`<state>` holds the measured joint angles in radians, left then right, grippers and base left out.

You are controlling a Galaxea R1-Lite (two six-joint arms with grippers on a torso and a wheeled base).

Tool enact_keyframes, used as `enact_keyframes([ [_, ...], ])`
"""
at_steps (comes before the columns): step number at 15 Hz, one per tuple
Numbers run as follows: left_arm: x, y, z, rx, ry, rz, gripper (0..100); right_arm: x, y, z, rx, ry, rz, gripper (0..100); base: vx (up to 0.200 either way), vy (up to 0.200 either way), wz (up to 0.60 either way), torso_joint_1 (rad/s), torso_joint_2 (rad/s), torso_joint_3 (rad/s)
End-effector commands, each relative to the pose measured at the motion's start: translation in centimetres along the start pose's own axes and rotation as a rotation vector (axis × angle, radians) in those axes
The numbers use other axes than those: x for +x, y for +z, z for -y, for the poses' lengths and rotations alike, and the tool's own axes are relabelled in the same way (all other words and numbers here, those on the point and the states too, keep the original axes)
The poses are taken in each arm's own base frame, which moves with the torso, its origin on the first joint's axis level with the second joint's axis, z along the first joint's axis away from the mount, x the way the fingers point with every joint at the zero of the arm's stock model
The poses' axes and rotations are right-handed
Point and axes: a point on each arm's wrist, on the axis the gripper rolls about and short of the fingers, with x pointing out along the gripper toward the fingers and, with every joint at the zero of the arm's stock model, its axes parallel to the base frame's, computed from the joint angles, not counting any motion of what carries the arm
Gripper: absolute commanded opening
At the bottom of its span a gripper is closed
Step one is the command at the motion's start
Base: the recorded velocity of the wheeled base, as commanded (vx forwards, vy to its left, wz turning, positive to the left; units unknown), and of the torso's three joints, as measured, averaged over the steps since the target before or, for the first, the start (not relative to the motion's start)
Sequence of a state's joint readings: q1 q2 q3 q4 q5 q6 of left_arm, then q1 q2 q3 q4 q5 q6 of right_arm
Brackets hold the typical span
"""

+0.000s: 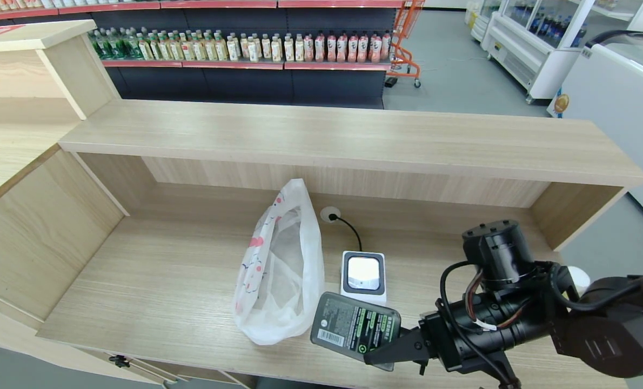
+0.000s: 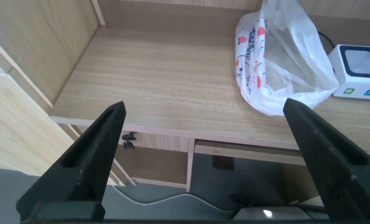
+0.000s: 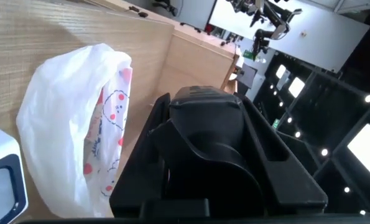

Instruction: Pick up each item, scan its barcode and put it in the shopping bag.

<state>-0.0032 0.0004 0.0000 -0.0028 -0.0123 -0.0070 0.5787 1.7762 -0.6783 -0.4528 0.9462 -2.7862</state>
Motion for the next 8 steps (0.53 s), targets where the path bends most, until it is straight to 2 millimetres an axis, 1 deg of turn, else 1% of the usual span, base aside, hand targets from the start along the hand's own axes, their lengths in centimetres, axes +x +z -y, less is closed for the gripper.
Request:
enact_keyframes([
  [1, 0.0, 0.0, 0.0, -0.001, 0.000, 0.001, 100, 0.3, 0.0, -0.4, 0.010, 0.001, 0.007, 0, 0.000, 0.000, 0.00, 0.000, 0.00, 0.000],
  [8, 0.0, 0.0, 0.0, -0.001, 0.000, 0.001, 100, 2.0, -1.3, -1.7, 0.018, -0.082, 0.051, 0, 0.000, 0.000, 0.00, 0.000, 0.00, 0.000],
])
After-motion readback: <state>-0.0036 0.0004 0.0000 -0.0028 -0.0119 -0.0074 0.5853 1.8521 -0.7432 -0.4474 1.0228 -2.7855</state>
